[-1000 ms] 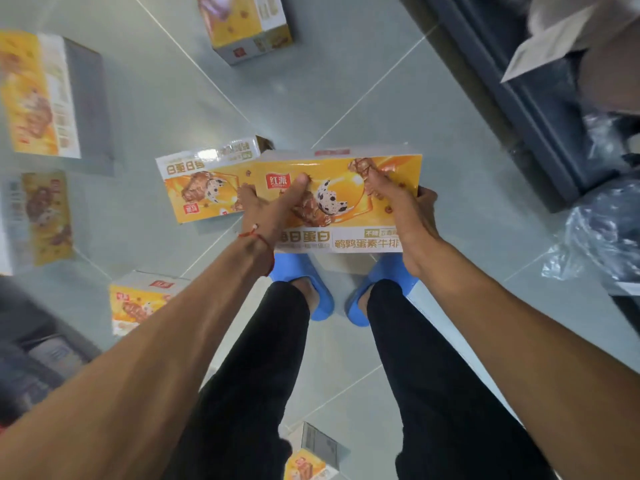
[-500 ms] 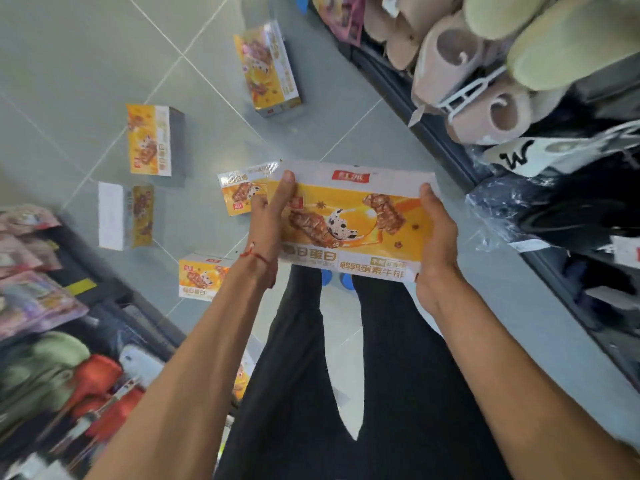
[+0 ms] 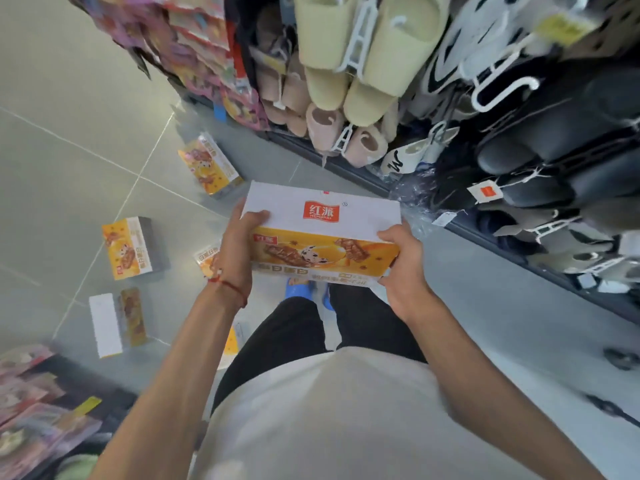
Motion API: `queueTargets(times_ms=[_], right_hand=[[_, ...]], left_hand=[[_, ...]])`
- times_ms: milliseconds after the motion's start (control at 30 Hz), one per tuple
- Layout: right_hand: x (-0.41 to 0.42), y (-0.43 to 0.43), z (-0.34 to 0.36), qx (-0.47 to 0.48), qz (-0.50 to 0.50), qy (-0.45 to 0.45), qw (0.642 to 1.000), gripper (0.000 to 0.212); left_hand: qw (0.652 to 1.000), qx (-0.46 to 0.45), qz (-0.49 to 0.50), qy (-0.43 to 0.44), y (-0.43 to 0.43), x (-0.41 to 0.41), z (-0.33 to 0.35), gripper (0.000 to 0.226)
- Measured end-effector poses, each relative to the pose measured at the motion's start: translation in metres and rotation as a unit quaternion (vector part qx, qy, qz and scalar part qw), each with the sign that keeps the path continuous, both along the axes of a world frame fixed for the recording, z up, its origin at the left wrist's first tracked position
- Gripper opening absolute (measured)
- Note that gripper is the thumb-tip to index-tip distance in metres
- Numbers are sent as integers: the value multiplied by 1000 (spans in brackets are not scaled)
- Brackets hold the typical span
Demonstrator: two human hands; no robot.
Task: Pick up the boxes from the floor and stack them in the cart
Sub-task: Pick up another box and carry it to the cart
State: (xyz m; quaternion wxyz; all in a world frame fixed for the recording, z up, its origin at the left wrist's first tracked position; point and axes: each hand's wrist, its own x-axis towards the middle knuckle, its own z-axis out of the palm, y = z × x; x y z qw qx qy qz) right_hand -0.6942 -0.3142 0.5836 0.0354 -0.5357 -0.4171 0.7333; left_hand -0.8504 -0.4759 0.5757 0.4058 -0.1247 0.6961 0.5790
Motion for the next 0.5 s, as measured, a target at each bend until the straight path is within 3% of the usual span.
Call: queueTargets(times_ms=[100, 300, 400, 500], right_hand=[[20, -12, 16, 8, -71, 11, 997, 59], [73, -39, 32, 67, -249, 2, 966, 55], [108, -44, 37, 73, -321, -6, 944, 54], [149, -42, 38, 94, -371, -19, 924, 44]], left_hand=[[997, 40, -61, 6, 3, 6, 17, 56], [988, 66, -135, -24, 26, 34, 37, 69], [973, 64, -220, 15, 47, 61, 48, 58], [972, 55, -227, -18, 74, 96, 56, 49]])
